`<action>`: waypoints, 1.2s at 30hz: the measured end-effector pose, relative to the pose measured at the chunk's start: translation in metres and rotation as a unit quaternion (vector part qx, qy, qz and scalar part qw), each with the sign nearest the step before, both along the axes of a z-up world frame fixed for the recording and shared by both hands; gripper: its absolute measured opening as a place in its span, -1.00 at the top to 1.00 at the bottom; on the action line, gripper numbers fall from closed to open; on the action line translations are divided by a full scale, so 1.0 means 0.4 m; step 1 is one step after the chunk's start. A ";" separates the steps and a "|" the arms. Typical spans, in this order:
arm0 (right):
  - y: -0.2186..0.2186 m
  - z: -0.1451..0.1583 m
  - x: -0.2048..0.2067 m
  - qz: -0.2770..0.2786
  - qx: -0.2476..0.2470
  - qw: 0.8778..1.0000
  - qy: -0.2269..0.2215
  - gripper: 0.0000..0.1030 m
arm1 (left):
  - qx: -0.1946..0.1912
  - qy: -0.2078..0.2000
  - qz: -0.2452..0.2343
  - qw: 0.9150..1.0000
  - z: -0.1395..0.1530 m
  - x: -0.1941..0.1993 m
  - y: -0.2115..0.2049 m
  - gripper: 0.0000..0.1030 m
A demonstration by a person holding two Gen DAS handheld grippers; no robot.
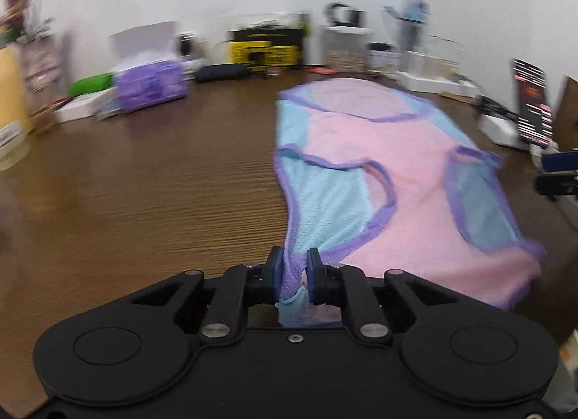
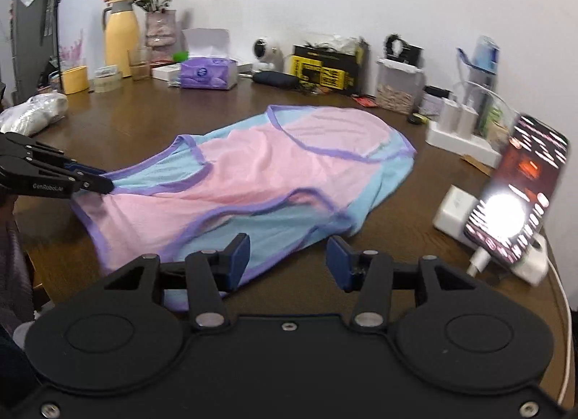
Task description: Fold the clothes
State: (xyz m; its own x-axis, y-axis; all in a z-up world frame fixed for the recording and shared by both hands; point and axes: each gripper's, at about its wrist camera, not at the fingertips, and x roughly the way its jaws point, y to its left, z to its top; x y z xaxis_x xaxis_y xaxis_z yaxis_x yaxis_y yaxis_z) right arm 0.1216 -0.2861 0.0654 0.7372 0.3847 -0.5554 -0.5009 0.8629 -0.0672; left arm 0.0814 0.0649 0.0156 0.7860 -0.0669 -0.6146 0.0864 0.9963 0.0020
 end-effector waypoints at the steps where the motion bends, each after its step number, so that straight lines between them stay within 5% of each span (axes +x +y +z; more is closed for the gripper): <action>1: 0.012 0.012 0.025 0.004 -0.002 1.000 -0.006 -0.09 | -0.005 0.000 0.011 1.000 0.001 -0.002 0.035 0.71; 2: 0.025 0.026 0.058 0.009 -0.001 1.000 -0.012 -0.16 | -0.018 0.004 0.014 1.000 0.004 -0.004 0.059 0.64; 4: 0.051 0.053 0.125 0.019 0.003 1.000 -0.021 -0.24 | -0.047 0.013 0.020 0.999 0.010 -0.005 0.100 0.19; 5: 0.063 0.062 0.161 0.024 0.007 1.000 -0.019 -0.24 | -0.058 0.015 0.025 0.998 0.014 -0.006 0.117 -0.19; 7: 0.102 0.079 0.237 0.038 0.016 0.999 -0.014 -0.27 | -0.058 0.014 0.024 0.998 0.015 -0.004 0.128 -0.33; 8: 0.152 0.081 0.281 0.051 0.020 0.998 -0.006 -0.27 | -0.052 0.013 0.021 0.998 0.014 -0.002 0.127 -0.31; 15: 0.485 -0.005 0.576 0.105 -0.014 0.993 0.058 -0.27 | -0.040 0.012 -0.023 0.999 0.020 0.011 0.100 0.65; 19: 0.529 -0.058 0.660 0.102 -0.022 0.992 0.076 -0.19 | -0.024 0.009 -0.047 0.999 0.017 0.009 0.077 0.75; 23: 0.526 -0.109 0.720 0.089 -0.010 0.991 0.102 0.40 | -0.047 0.016 -0.048 0.998 0.014 0.021 0.093 0.82; 25: 0.521 -0.118 0.718 0.086 -0.003 0.992 0.095 0.90 | -0.056 0.017 -0.050 0.997 0.015 0.024 0.098 0.86; 31: 0.425 -0.041 0.683 0.061 0.042 0.996 0.039 0.89 | -0.098 -0.010 -0.104 0.990 0.085 -0.017 0.075 0.87; 33: 0.316 0.005 0.647 0.032 0.065 0.997 0.019 0.89 | -0.102 -0.010 -0.131 0.986 0.097 -0.039 0.048 0.87; 36: 0.165 -0.010 0.601 -0.014 0.073 0.996 0.044 0.85 | -0.102 0.035 -0.184 0.977 0.067 -0.052 -0.025 0.78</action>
